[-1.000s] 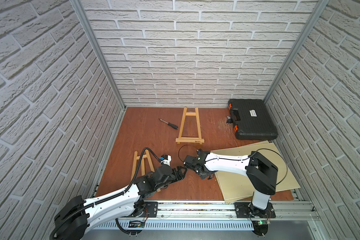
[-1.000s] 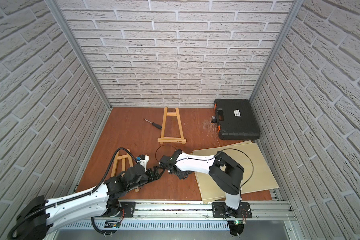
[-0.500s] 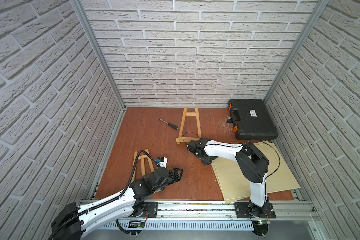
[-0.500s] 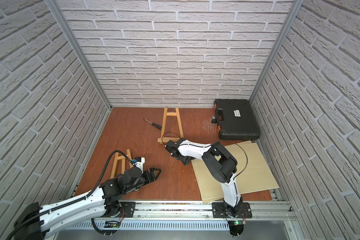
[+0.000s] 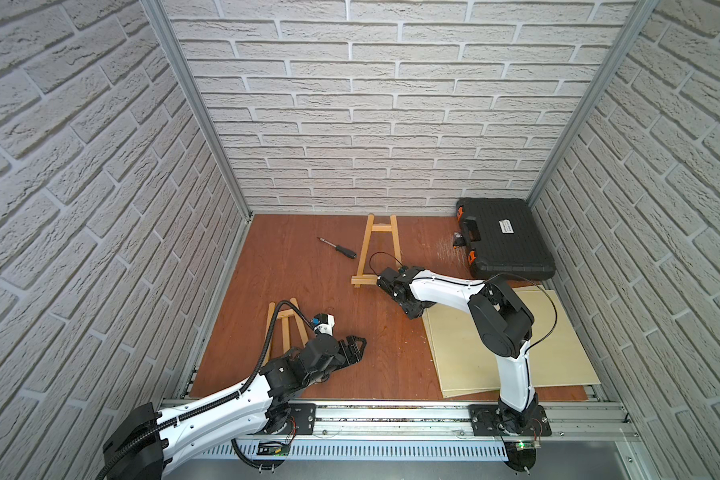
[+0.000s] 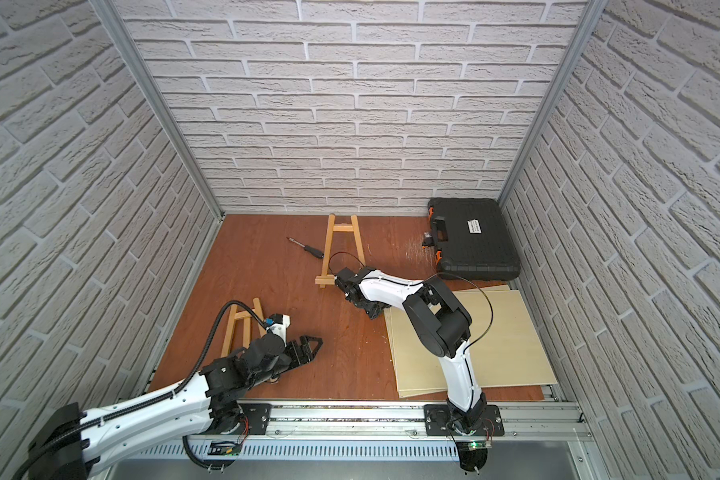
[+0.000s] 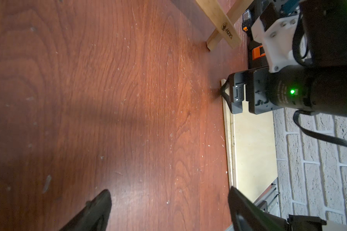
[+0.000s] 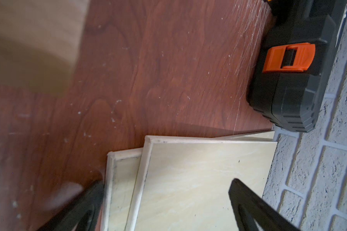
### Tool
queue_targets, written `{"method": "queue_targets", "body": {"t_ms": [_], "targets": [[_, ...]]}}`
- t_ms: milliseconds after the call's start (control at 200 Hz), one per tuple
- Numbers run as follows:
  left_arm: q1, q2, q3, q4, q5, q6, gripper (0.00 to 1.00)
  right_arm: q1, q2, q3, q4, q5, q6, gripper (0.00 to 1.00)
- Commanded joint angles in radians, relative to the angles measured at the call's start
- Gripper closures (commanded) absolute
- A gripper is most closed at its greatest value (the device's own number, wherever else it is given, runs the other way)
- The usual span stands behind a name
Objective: Disassemble the easel
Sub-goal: Adjust the drawing board at the corner of the board.
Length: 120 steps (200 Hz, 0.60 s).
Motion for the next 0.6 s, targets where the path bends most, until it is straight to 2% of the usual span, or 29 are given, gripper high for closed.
{"method": "queue_targets", "body": {"t_ms": [0,210,360,465,595], "targets": [[0.004,-0.005,-0.015,0.016,-0.022,-0.001,0.09,-0.029,0.063,-0.017,0.042,-0.046,-0.016,0.00],[0.005,-0.001,-0.015,0.021,-0.021,-0.001,0.09,-0.038,0.075,0.013,0.046,-0.076,-0.023,0.01],[0.005,-0.006,-0.015,0.013,-0.022,0.000,0.08,-0.038,0.029,0.013,0.056,-0.128,-0.024,0.00],[0.005,-0.009,-0.012,0.000,-0.026,0.011,0.08,-0.034,-0.053,-0.002,0.099,-0.228,-0.036,0.00],[0.011,-0.009,0.009,-0.040,-0.032,0.046,0.08,-0.035,-0.206,-0.049,0.225,-0.429,-0.077,0.01]]}}
